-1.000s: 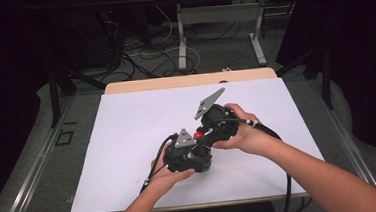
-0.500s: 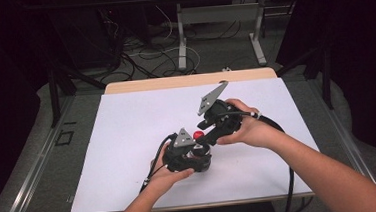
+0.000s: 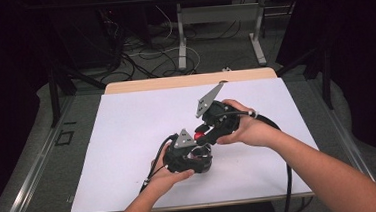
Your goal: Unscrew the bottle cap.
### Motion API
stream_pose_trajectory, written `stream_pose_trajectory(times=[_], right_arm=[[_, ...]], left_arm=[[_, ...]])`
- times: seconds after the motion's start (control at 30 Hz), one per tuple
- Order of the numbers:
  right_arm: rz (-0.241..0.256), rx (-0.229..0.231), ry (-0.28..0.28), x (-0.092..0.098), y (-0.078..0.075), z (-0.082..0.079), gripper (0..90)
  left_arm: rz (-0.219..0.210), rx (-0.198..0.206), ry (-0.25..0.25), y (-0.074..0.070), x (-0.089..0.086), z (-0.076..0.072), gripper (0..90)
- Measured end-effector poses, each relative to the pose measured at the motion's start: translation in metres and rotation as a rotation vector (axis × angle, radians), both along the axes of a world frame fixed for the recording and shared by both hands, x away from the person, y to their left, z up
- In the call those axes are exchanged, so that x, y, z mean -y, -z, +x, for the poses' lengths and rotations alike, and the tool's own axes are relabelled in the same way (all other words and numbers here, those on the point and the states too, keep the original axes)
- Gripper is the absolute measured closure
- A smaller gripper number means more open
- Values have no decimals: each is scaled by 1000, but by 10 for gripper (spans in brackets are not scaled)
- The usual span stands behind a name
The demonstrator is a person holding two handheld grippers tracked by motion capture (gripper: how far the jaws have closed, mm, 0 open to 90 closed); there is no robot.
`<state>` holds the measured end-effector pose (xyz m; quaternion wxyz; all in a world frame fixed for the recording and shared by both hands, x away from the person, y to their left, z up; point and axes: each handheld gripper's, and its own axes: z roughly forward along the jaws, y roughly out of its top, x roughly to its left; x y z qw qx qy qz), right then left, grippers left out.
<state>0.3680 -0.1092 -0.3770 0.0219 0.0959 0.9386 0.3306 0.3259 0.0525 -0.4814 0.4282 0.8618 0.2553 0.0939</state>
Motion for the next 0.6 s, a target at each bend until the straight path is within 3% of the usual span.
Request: stream_pose_trajectory(times=[0.1,0.13,0.2,0.27,0.3,0.33,0.37,0.4,0.47,0.5,0.57,0.6], right_arm=[[9,10,-102,3,0,6,607],[11,12,-103,4,0,6,604],[15,11,-91,5,0,6,595],[32,-16,-16,4,-1,2,488],[39,-8,63,3,-2,-4,488],[39,-8,63,3,-2,-4,488],[48,-11,141,2,-4,-8,487],[53,-33,175,1,-4,-10,486],[55,-20,207,0,-4,-12,495],[41,-65,283,-2,-4,-17,532],[40,-50,300,-3,-4,-18,544],[29,-1,319,-5,-2,-19,601]], left_arm=[[-7,7,1,0,1,-1,301],[-2,-7,5,-1,1,-1,301],[-12,5,-10,0,1,0,301],[-15,7,-22,-1,0,0,301],[-8,8,-20,-1,0,1,301],[-11,6,-33,-1,-1,1,301],[-15,5,-35,-1,-1,1,300],[-5,6,-30,-1,-2,2,301],[1,5,-37,-1,-2,2,301],[-1,0,-35,-1,-2,2,300],[-10,1,-45,-1,-1,2,300],[-9,0,-40,-1,-1,2,300]])
